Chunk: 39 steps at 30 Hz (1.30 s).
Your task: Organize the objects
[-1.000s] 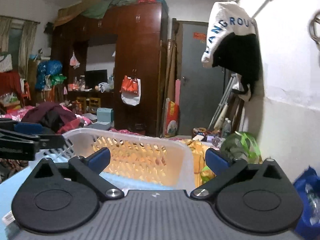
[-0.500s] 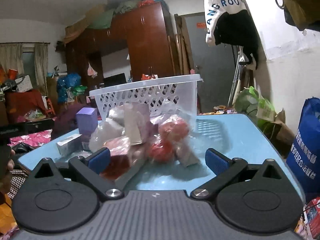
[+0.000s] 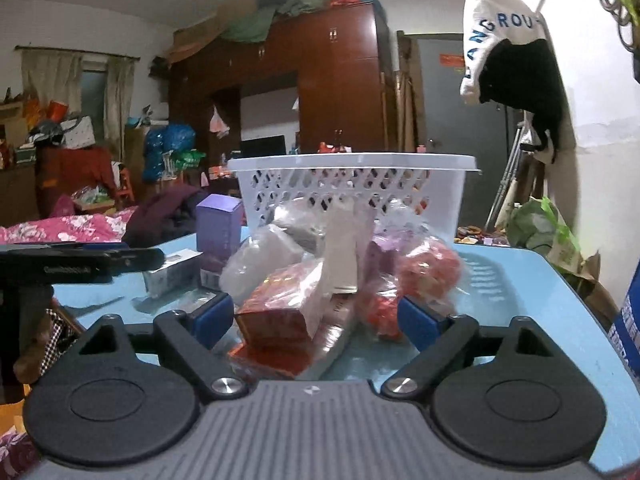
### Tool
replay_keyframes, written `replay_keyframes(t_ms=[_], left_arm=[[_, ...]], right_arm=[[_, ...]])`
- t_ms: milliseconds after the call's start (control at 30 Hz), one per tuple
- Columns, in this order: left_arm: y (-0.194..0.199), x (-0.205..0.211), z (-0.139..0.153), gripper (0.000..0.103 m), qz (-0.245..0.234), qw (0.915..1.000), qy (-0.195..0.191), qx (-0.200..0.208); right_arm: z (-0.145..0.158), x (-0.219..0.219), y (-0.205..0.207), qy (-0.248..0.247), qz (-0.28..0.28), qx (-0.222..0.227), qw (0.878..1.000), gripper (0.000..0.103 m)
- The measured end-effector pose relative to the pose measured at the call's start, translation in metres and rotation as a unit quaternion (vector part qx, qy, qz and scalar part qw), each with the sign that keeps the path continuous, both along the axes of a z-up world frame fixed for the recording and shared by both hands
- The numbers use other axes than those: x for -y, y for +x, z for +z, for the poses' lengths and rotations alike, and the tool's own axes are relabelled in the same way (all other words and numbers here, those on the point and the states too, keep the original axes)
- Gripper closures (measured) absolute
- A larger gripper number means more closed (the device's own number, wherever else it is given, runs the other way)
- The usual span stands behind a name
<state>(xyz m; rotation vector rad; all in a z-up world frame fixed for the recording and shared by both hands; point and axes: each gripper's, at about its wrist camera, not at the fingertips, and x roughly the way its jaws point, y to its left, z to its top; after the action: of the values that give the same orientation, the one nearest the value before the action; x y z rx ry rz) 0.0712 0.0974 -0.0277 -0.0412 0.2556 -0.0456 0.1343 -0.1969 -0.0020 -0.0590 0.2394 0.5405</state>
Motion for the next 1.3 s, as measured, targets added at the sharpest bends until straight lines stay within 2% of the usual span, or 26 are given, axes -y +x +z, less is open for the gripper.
replay_keyframes(t_ms=[67, 200, 367, 433, 467, 500, 533, 567, 600, 700, 900, 1133, 1300], left_arm=[[0.005, 0.002, -0.003, 0.018, -0.002, 0.9999, 0.007, -0.009], [0.009, 0.005, -0.007, 0.018, 0.003, 0.9996, 0.018, -0.021], [0.013, 0.007, -0.008, 0.018, 0.006, 0.9995, 0.017, -0.028], [0.013, 0.008, -0.008, 0.021, 0.010, 0.9994, 0.018, -0.027], [0.013, 0.008, -0.008, 0.024, 0.010, 0.9995, 0.018, -0.026], [0.014, 0.008, -0.008, 0.035, 0.010, 0.9995, 0.017, -0.026], [0.015, 0.008, -0.009, 0.048, 0.011, 0.9994, 0.016, -0.030], [0.016, 0.008, -0.009, 0.053, 0.012, 0.9992, 0.016, -0.035], [0.018, 0.008, -0.009, 0.061, 0.013, 0.9991, 0.014, -0.038], [0.015, 0.007, -0.009, 0.063, 0.022, 0.9991, 0.011, -0.034], [-0.006, 0.007, 0.001, 0.064, 0.032, 0.9994, 0.008, 0.015], [-0.004, 0.004, 0.006, 0.064, 0.025, 0.9995, -0.012, 0.015], [-0.012, 0.006, 0.014, 0.064, 0.018, 0.9992, -0.017, 0.031]], right_arm=[[-0.002, -0.003, 0.001, -0.010, 0.001, 0.001, 1.000, 0.021], [-0.008, -0.008, 0.000, -0.016, 0.006, -0.007, 1.000, 0.027], [-0.009, -0.016, -0.002, -0.020, 0.011, -0.002, 1.000, 0.037], [-0.008, -0.020, -0.003, -0.023, 0.011, 0.004, 1.000, 0.043], [-0.007, -0.022, -0.003, -0.023, 0.011, 0.005, 1.000, 0.048], [-0.007, -0.024, -0.003, -0.022, 0.013, 0.005, 1.000, 0.052], [-0.007, -0.025, -0.003, -0.023, 0.015, 0.005, 1.000, 0.061], [-0.008, -0.027, -0.003, -0.026, 0.015, 0.003, 1.000, 0.065], [-0.008, -0.028, -0.003, -0.027, 0.015, 0.003, 1.000, 0.065], [-0.008, -0.024, -0.006, -0.018, 0.010, 0.008, 1.000, 0.067], [0.000, -0.012, -0.014, -0.001, 0.006, 0.021, 1.000, 0.068], [0.008, -0.004, -0.010, 0.010, -0.001, 0.024, 1.000, 0.068], [0.020, 0.008, -0.016, 0.027, 0.005, 0.032, 0.999, 0.068]])
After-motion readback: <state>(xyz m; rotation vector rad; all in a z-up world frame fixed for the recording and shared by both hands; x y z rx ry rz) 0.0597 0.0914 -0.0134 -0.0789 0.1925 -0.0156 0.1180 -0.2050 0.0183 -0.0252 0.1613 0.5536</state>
